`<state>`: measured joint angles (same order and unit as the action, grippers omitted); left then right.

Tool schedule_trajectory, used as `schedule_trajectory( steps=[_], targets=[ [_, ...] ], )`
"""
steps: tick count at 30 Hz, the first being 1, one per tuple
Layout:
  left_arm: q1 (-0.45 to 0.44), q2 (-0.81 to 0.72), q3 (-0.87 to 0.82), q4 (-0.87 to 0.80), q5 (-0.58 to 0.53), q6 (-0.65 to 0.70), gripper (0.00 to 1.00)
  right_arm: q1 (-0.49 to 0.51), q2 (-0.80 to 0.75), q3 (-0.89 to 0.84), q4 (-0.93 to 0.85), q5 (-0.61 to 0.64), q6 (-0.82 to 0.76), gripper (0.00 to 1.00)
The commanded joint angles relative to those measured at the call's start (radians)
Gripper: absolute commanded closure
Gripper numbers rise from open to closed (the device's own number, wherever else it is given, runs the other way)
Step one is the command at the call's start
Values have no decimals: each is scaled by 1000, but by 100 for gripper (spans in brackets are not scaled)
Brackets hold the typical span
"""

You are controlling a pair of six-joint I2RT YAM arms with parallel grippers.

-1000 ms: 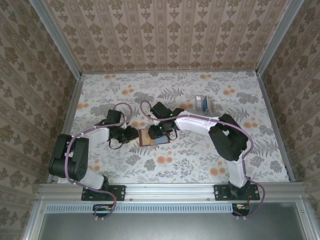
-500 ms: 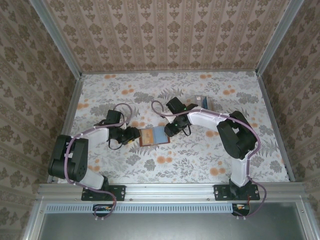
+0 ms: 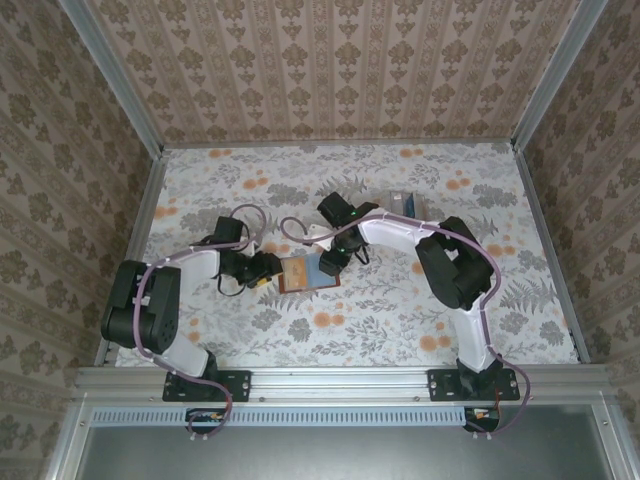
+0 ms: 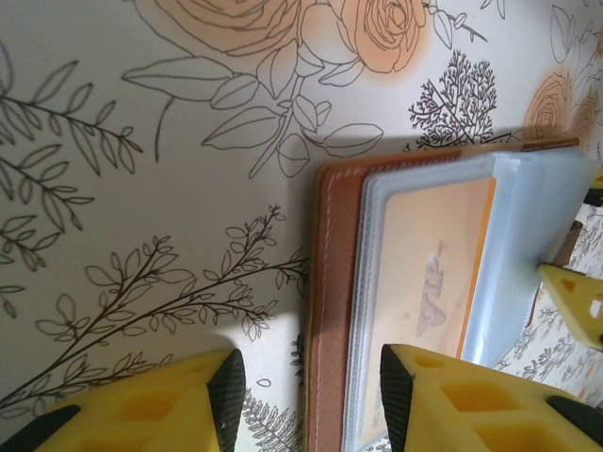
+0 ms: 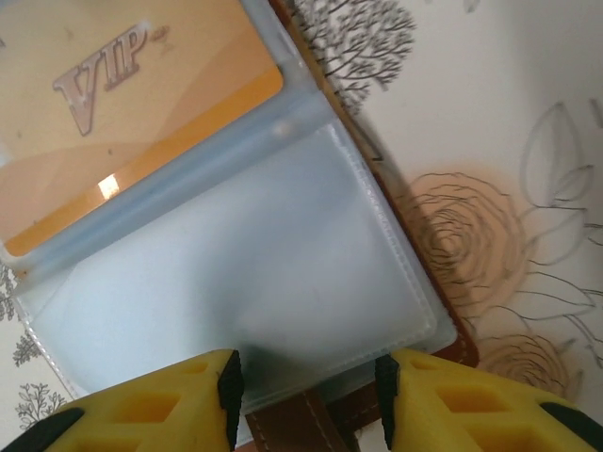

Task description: Put the credit cards into the card holder

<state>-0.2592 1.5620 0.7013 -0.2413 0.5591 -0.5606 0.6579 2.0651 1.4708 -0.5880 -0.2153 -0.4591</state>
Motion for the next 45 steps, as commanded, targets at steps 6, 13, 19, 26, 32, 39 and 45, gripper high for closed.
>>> schedule_trajectory(
  steps=[6, 13, 19, 26, 32, 39, 45],
  targets=[
    [-2, 45, 30, -22, 16, 57, 55, -14, -20, -7, -175, 8, -137, 56],
    [-7, 96, 48, -9, 51, 68, 57, -36, -40, -27, -219, -50, -179, 57],
    [-57, 94, 66, -17, 64, 68, 59, -71, -87, -54, -228, -77, -188, 53],
    [-75, 28, 7, -26, 45, 59, 58, -81, -115, -97, -193, -46, -308, 49],
    [-93, 15, -23, -17, 30, 48, 55, -70, -117, -157, -79, -40, -428, 48],
    [-99, 21, -42, 11, 18, 28, 53, -50, -85, -154, -3, 48, -450, 51],
    [-100, 31, -45, 16, 1, 18, 52, -31, -82, -150, -11, 8, -485, 49]
  ],
)
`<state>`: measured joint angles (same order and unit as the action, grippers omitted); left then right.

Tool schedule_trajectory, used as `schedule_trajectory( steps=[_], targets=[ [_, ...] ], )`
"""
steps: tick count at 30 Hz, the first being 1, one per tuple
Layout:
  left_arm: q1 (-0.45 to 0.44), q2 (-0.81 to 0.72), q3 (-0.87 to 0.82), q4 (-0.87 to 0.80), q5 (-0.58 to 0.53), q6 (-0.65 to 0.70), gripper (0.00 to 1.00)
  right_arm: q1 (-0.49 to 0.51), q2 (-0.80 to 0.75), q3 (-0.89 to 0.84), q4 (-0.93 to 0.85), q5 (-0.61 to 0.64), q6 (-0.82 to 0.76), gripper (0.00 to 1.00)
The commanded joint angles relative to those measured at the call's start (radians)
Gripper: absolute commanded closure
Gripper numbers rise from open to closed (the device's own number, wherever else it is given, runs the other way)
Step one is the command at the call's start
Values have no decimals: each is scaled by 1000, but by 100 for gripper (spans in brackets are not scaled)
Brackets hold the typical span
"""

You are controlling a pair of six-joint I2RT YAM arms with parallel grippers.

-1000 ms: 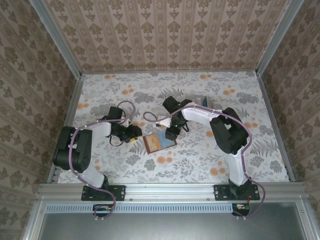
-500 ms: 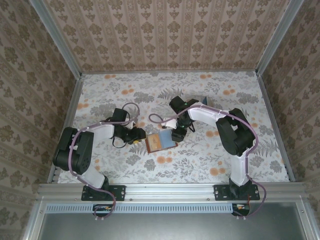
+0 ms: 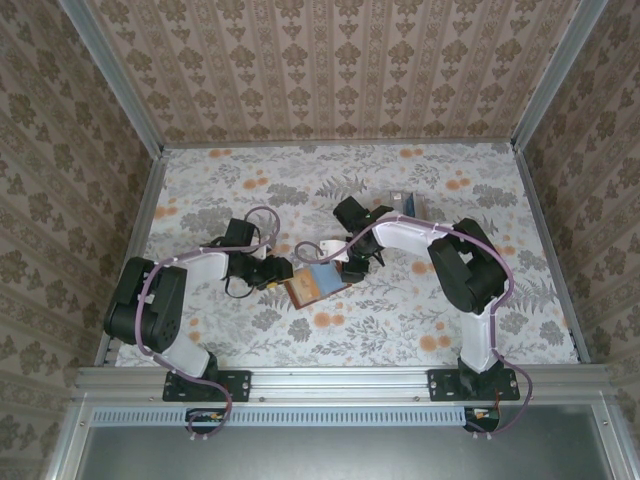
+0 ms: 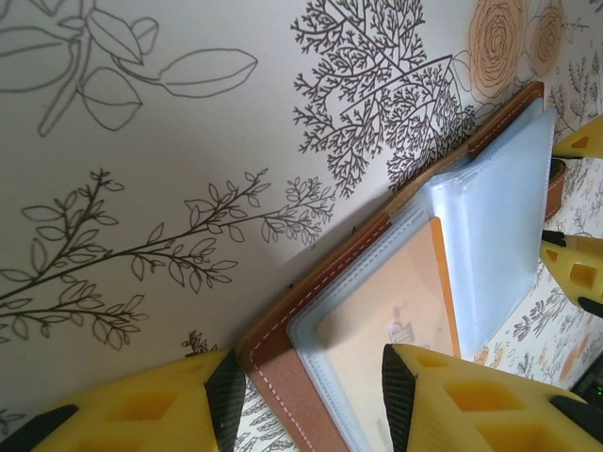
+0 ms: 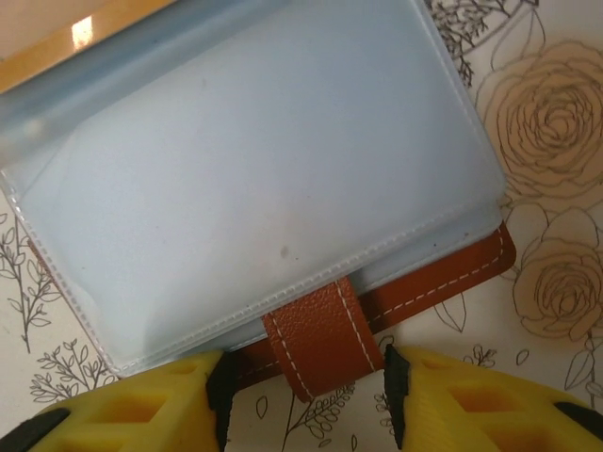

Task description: Put the credit cards into the card holder

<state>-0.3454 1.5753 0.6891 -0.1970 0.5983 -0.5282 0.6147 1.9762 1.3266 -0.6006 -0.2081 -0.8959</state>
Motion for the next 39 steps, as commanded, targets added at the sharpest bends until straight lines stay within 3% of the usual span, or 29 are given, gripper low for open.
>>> schedule_trajectory(
  steps=[1, 10, 23, 30, 34, 39],
  targets=[
    [-15, 22, -31, -28, -39, -16, 52, 12, 10, 1, -8, -3, -54, 49],
    [-18, 54, -12, -24, -41, -23, 60, 1, 12, 70, -62, 9, -139, 48],
    [-19, 62, -8, -30, -39, -17, 60, 7, 105, 103, -170, -9, -181, 50],
    [-20, 66, -14, -7, -22, -21, 57, 14, 68, 75, -110, -59, -126, 69],
    [-17, 67, -15, 38, 2, -29, 57, 47, -11, -3, -20, -101, -47, 75],
    [-15, 96, -10, 108, 74, -48, 62, 80, -46, -26, 23, -111, 84, 85]
  ],
)
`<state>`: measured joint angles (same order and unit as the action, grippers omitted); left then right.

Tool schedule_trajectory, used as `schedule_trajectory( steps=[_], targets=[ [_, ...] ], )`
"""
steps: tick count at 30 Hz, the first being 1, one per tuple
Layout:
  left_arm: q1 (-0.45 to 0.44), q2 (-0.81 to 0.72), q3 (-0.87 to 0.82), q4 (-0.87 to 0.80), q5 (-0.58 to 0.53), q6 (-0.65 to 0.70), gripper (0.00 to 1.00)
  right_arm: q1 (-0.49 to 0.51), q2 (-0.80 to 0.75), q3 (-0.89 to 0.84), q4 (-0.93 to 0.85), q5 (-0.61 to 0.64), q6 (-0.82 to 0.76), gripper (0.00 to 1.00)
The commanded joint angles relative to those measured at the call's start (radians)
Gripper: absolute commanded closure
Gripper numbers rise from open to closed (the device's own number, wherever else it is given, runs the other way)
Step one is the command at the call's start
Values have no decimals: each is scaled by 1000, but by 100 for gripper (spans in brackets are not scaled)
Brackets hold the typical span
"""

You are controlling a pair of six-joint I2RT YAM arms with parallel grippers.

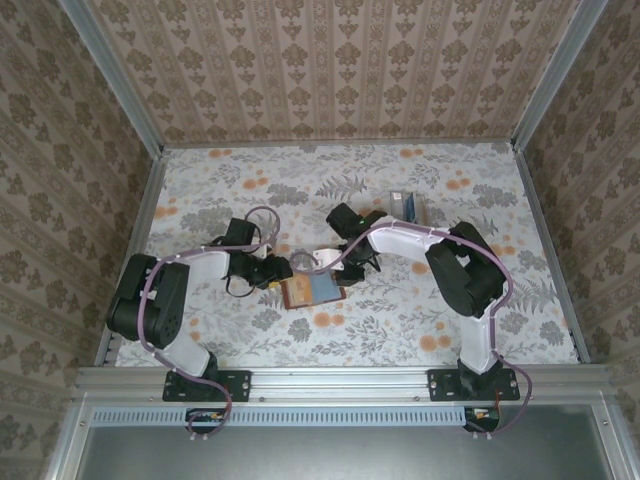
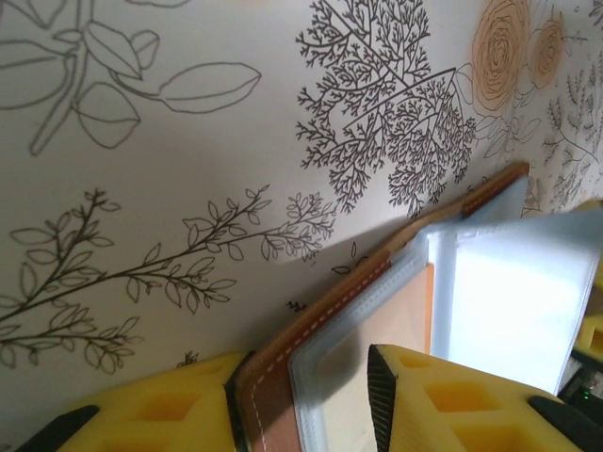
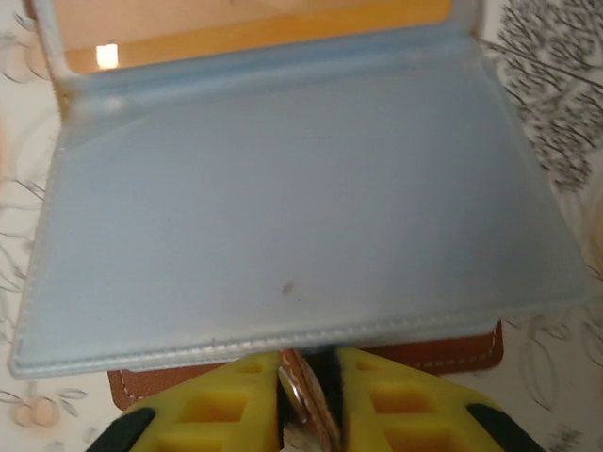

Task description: Put the credit cards into the card holder

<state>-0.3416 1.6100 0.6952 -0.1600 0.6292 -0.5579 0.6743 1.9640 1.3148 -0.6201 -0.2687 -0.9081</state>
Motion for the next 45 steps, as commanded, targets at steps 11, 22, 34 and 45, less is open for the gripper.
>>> schedule_trajectory(
  steps=[11, 22, 34, 45],
  targets=[
    [-13, 24, 29, -21, -8, 10, 77, 147, -148, -272, 445, -156, 456, 90],
    [-52, -69, 24, 7, 90, -28, 80, 131, -201, -490, 815, -79, 563, 93],
    [-235, -111, 80, -102, -168, -88, 66, 119, -159, -622, 1123, -118, 596, 90],
    [-406, -73, 130, -135, -336, -193, 54, 108, -193, -787, 1360, -143, 635, 73]
  ],
)
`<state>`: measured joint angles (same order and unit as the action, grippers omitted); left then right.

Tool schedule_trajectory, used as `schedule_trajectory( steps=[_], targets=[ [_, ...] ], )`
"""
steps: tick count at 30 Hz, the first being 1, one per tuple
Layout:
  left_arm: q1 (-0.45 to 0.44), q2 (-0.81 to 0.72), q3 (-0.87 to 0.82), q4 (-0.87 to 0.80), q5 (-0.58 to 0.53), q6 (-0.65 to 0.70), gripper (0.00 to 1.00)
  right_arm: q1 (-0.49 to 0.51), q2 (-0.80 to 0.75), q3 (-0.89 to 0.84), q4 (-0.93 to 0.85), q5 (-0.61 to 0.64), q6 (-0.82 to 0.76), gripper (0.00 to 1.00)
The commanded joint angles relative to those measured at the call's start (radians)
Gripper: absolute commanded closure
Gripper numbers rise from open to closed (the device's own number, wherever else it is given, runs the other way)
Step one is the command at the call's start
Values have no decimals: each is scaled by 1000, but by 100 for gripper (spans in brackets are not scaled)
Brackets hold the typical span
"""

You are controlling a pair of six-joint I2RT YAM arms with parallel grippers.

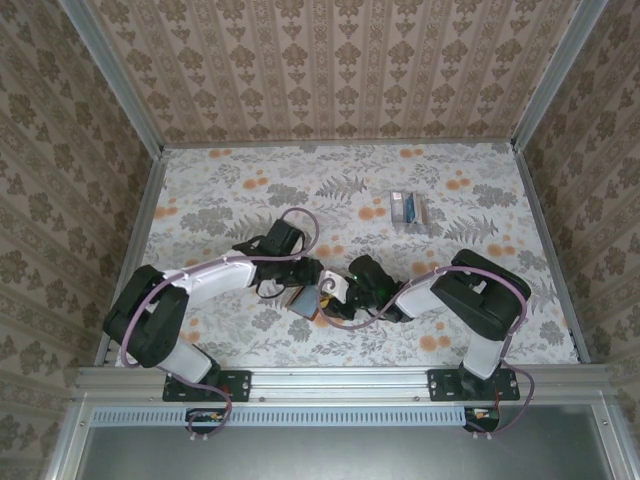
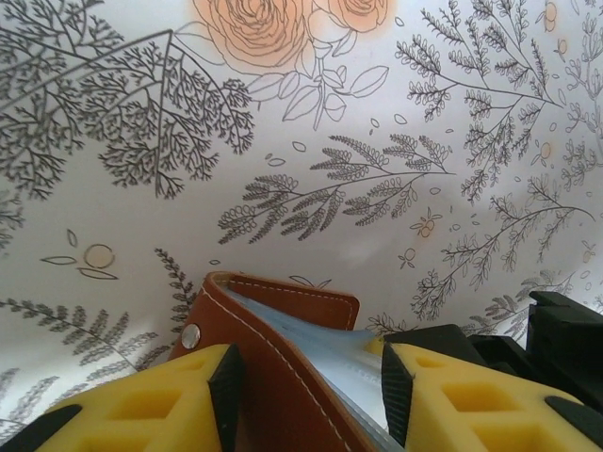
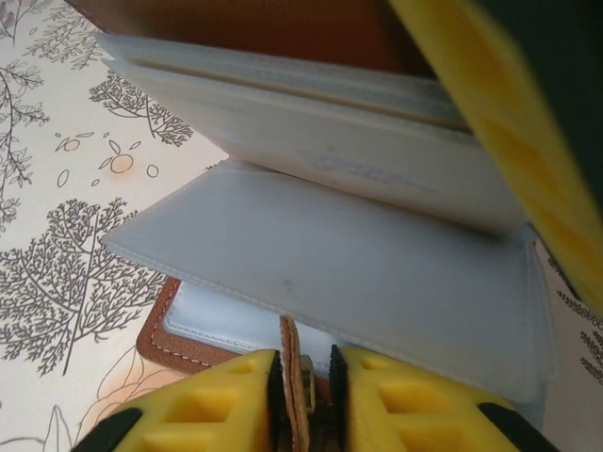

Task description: Put the credit cards into the card holder

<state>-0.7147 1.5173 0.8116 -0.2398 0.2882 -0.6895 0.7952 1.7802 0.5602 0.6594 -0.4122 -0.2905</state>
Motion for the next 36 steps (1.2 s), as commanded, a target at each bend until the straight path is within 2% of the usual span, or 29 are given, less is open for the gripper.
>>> schedule_trajectory(
  steps=[1, 7, 14, 24, 30, 33, 36],
  targets=[
    [-37, 26, 10, -49, -1, -70, 54, -16, -13, -43, 95, -6, 17, 72],
    [-38, 66, -21, 11, 1, -99, 56, -16, -60, -99, 118, -41, -1, 69],
    [-49, 120, -17, 80, 43, -129, 55, -18, -137, -151, 108, 37, 36, 67],
    [-58, 7, 0, 23, 31, -165, 46, -20, -331, -249, 41, 122, 139, 56],
    [-58, -25, -12, 23, 84, -159, 46, -19, -518, -295, -58, 152, 287, 53],
    [-63, -2, -23, 63, 133, -167, 47, -22, -629, -275, -221, 262, 441, 47],
    [-71, 22, -41, 139, 183, -198, 48, -26, -710, -227, -421, 363, 677, 45]
  ],
)
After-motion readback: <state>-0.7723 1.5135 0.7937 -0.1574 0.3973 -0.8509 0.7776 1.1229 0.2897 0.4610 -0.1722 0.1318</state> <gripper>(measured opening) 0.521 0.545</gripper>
